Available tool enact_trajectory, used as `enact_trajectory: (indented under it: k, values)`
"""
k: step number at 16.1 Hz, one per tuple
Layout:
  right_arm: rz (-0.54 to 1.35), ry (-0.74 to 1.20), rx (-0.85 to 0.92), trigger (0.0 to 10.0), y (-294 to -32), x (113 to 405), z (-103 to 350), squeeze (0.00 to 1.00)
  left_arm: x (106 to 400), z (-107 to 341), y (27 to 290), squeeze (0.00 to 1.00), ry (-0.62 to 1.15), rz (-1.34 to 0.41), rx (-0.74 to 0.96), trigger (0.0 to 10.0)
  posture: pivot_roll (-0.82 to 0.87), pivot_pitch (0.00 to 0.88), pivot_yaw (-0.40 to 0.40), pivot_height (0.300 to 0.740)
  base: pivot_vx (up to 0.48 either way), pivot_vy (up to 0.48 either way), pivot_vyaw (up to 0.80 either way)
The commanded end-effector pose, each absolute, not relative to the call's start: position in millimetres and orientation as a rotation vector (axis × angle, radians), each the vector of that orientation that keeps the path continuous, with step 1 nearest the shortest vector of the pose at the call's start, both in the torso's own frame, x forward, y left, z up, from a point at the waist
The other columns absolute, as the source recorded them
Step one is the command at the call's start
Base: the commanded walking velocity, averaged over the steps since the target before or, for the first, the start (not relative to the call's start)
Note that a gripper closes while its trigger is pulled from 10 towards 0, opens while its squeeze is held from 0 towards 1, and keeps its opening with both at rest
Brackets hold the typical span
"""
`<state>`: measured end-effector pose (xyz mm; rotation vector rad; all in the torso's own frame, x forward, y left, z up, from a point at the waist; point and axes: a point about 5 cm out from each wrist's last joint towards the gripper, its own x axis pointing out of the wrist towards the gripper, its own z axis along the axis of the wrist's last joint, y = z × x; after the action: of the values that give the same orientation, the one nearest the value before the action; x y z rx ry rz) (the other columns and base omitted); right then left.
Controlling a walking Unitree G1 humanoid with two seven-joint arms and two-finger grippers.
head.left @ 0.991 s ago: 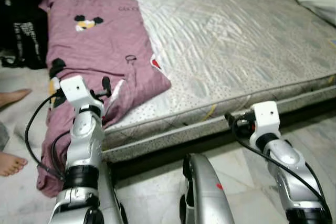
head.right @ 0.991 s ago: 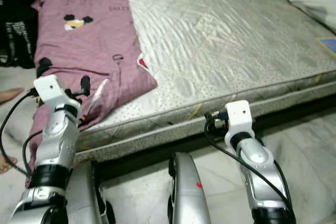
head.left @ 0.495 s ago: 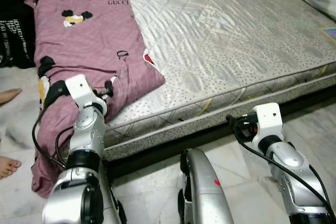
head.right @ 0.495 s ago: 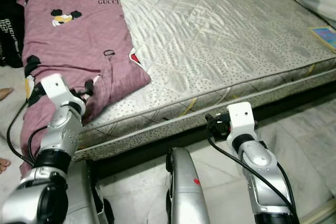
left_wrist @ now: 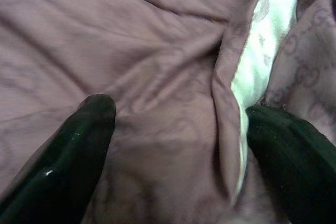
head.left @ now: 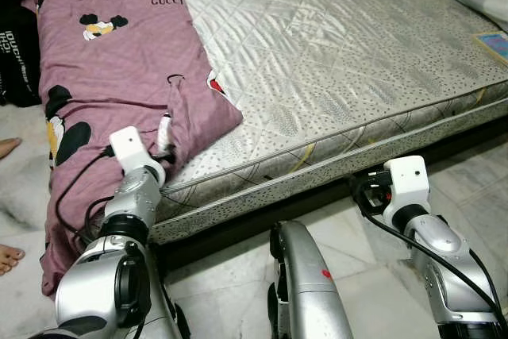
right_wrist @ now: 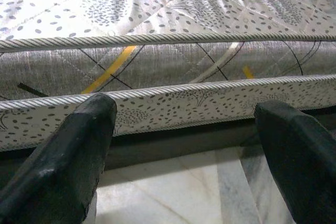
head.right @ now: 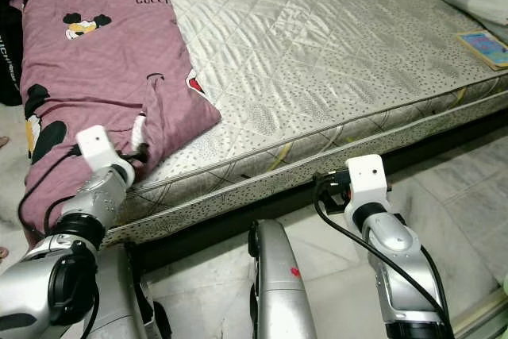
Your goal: Clean up the room
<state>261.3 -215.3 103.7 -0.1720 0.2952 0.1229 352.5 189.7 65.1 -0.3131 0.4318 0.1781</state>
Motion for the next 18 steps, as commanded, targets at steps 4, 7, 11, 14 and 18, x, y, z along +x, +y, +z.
enact_trajectory:
  k: [4, 7, 11, 14, 18]
  values:
    - [0.114, 0.286, -0.174, 10.0, -214, 266, 105, 0.00, 347, 54, 119, 0.00, 0.512, -0.282, -0.067, 10.0, -0.32, 0.102, -0.039, 0.512, 0.000, 0.000, 0.00]
    - [0.123, 0.276, -0.167, 10.0, -209, 271, 105, 0.00, 323, 35, 71, 0.00, 0.564, -0.591, 0.057, 10.0, -0.32, 0.094, -0.040, 0.512, 0.000, 0.000, 0.00]
    - [0.131, 0.271, -0.166, 10.0, -206, 275, 105, 0.00, 309, 34, 45, 0.00, 0.553, -0.799, 0.108, 10.0, -0.31, 0.083, -0.041, 0.512, 0.000, 0.000, 0.00]
    - [0.135, 0.262, -0.161, 10.0, -202, 278, 105, 0.00, 301, 46, 29, 0.00, 0.455, -0.960, 0.206, 10.0, -0.30, 0.075, -0.033, 0.512, 0.000, 0.000, 0.00]
    - [0.132, 0.259, -0.155, 10.0, -201, 279, 104, 0.00, 313, 82, 19, 0.00, 0.252, -0.991, 0.235, 10.0, -0.29, 0.067, -0.027, 0.512, 0.000, 0.000, 0.00]
